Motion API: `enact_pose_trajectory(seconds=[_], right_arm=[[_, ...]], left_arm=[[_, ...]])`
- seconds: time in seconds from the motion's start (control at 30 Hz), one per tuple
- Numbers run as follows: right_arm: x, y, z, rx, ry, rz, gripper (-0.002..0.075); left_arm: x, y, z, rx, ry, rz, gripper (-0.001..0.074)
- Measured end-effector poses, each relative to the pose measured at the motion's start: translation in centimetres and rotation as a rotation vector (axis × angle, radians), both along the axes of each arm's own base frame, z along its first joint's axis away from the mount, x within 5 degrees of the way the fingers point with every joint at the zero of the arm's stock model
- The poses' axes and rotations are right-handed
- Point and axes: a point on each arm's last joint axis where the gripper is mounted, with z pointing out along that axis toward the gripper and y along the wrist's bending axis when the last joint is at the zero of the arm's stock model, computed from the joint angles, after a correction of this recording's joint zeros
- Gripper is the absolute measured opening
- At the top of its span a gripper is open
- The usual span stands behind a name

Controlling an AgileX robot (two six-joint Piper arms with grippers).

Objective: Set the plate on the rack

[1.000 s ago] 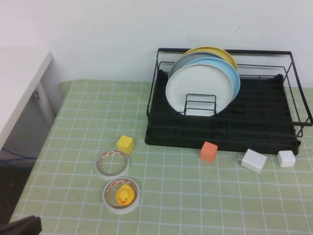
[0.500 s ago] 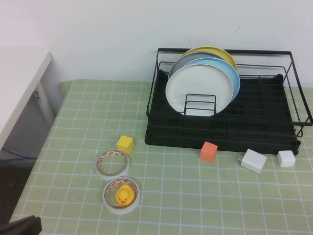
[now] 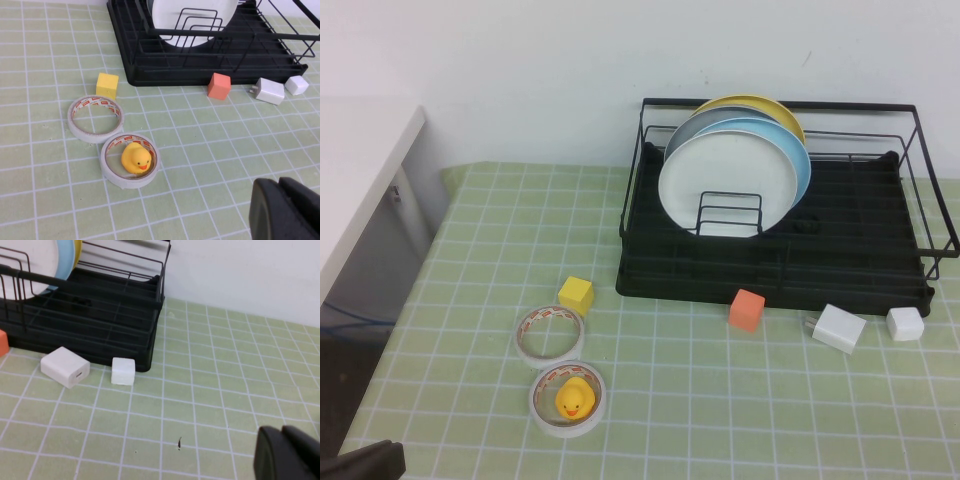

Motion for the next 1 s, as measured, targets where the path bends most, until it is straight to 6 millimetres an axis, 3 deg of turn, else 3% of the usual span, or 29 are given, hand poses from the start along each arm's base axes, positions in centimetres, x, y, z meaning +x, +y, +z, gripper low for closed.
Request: enact_pose_trajectory(seconds=[0.57, 0.73, 1.0], right_arm=[[0.0, 0.0, 0.0, 0.001, 0.002, -0.001, 0.0009], [0.0, 0.0, 0.0, 0.001, 0.004, -0.001, 0.0009], [0.0, 0.0, 0.0, 0.001, 0.004, -0.001, 0.0009]], left_arm=[[0.0, 0.1, -0.4, 0.009, 0.007, 0.004, -0.0001], [-0.1, 1.2, -2.7, 0.074, 0.013, 0.118, -0.0001], [-1.0, 3.1, -7.1, -0.109, -0.170, 0.382, -0.0001]])
